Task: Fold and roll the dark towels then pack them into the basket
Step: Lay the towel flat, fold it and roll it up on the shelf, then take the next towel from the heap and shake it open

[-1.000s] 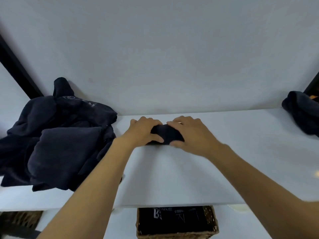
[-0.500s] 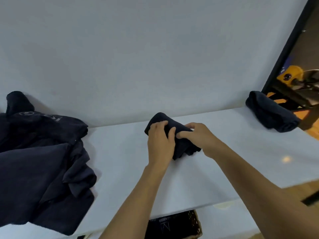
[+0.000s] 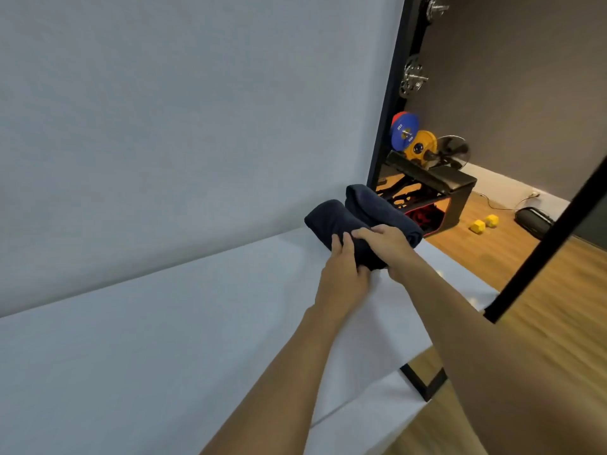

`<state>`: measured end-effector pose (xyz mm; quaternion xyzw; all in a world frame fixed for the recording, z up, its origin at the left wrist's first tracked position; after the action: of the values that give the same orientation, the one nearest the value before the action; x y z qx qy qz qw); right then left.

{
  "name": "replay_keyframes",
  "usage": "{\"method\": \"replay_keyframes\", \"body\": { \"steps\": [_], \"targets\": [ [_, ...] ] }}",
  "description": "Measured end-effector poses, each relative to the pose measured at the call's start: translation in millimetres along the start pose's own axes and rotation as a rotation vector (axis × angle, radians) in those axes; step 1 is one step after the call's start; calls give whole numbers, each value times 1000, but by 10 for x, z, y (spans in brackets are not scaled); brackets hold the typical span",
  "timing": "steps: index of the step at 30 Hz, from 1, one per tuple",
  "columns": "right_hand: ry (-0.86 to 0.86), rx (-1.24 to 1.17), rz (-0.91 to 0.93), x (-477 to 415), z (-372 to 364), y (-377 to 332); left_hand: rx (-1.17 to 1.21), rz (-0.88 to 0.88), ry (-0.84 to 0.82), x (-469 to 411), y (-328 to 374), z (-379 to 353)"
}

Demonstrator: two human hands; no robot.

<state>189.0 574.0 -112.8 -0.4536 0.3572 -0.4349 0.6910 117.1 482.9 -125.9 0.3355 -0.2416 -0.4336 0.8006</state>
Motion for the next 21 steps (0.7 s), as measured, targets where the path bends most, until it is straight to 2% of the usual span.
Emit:
{"method": "replay_keyframes", "body": {
  "steps": [2, 6, 8, 11, 16, 21],
  "targets": [
    [-9, 198, 97, -58, -16, 12, -48, 3, 17, -142, 3, -58],
    [62, 891, 352, -9, -69, -71, -138, -9, 54, -365, -54, -169],
    [104, 1061, 452, 35, -87, -102, -233, -42, 84, -440, -58, -234],
    [99, 1129, 549, 53, -118, -116, -270, -26, 75, -492, -63, -248],
    [117, 1173, 565, 87, -216, -300, -134, -9, -55, -416, -108, -67],
    [33, 1037, 670, 333, -705, -719, 30, -23, 47, -108, -288, 598]
  ]
}}
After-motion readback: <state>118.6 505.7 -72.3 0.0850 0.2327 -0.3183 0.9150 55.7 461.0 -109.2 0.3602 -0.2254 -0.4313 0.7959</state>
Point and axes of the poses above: each hand's wrist, its own x-axis away from the middle knuckle, its own z-axis out of the back of the hand, y = z × x, the point moved 5 cm from there along -x, towards the middle knuckle, and after that the axes turned 15 degrees about z, right-handed, at the moved point
